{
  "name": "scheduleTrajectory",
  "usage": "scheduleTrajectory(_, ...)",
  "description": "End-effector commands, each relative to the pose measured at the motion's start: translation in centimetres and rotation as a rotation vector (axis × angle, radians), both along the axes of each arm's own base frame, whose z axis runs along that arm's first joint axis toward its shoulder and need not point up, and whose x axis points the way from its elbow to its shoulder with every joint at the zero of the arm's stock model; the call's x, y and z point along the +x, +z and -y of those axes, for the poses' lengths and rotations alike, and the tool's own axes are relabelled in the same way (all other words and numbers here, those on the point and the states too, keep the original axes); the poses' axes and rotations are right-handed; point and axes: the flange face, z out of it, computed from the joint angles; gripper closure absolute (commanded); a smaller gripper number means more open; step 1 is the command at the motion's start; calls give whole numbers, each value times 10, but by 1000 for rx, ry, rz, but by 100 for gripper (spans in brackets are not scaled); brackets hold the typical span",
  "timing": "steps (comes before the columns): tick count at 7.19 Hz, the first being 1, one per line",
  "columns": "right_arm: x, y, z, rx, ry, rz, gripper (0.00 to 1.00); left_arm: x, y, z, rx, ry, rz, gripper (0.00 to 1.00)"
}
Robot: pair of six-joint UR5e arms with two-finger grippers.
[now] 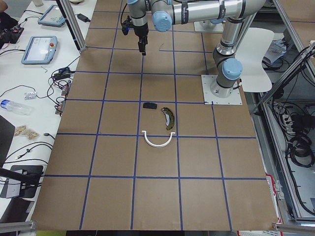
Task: Place bearing gear from tray to pile
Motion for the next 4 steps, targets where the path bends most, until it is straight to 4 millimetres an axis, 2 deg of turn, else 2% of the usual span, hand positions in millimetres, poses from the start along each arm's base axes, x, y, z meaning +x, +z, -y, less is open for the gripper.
scheduleTrajectory(1,-11,-3,3,0,-15,-5,0,2,-1,2,-4,0,0,0)
scheduleTrajectory(4,-19,3,11,-16,-52,-8,0,1,1,3,-15,4,-6,0)
